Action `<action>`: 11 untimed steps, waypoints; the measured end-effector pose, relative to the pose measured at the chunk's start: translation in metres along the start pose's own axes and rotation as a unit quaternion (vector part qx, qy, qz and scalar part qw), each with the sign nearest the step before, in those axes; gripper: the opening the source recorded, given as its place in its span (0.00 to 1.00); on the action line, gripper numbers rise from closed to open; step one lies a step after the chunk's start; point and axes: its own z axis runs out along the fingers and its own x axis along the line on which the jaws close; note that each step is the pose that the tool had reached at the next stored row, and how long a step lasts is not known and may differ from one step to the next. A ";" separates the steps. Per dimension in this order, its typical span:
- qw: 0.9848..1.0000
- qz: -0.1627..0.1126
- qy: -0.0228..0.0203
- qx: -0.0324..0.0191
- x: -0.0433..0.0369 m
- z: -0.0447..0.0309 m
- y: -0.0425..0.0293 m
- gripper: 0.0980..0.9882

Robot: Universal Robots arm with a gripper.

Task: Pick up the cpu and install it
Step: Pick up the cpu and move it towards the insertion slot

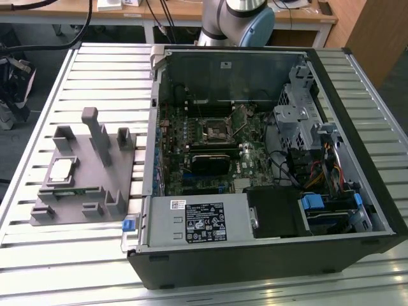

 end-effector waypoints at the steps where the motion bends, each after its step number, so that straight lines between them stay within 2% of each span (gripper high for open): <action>1: 1.000 -0.003 0.001 0.000 -0.0001 0.0018 -0.0004 0.01; 3: 1.000 -0.007 0.002 0.000 -0.0002 0.0054 -0.0010 0.01; 11: 1.000 -0.012 0.002 0.000 -0.0006 0.0198 -0.0032 0.01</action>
